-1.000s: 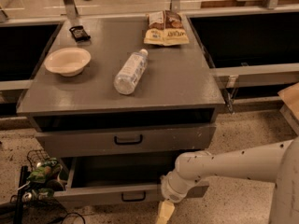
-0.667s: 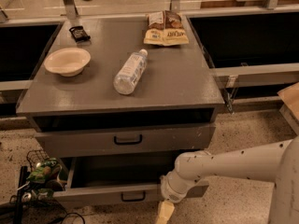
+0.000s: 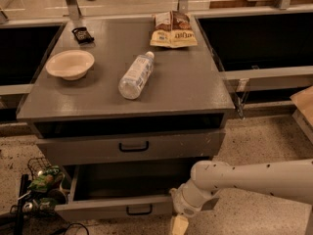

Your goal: Open middle drawer

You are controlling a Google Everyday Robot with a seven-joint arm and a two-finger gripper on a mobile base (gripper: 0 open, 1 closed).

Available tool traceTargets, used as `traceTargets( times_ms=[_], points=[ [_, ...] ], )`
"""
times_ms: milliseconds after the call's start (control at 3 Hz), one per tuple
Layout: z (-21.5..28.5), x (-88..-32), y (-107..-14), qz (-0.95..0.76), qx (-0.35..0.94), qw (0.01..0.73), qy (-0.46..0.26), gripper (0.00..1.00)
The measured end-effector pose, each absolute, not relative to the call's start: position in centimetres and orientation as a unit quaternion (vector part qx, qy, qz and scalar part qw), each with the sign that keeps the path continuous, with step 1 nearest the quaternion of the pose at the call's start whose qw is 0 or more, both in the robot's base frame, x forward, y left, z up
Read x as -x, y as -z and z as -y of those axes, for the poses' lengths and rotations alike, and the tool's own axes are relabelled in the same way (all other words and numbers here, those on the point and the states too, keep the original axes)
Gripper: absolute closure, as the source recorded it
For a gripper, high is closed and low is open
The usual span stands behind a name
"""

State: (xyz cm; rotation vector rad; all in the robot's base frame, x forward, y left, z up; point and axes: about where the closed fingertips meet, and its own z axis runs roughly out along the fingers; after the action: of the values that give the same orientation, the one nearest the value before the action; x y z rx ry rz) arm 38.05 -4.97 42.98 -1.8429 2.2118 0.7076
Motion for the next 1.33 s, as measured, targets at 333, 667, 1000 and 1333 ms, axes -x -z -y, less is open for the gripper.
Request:
traceTargets(
  times_ms=[333, 667, 1000, 1333],
  points=[
    [5.2, -37.3, -43.2, -0.738, 0.620, 0.090, -0.252, 0.00],
    [5.4, -36.7, -43.3, -0.734, 0.620, 0.090, -0.262, 0.00],
    [5.6, -35.6, -43.3, -0.723, 0.626, 0.090, -0.278, 0.00],
    [5.7, -34.5, -43.3, -0.716, 0.631, 0.088, -0.287, 0.00]
  ],
)
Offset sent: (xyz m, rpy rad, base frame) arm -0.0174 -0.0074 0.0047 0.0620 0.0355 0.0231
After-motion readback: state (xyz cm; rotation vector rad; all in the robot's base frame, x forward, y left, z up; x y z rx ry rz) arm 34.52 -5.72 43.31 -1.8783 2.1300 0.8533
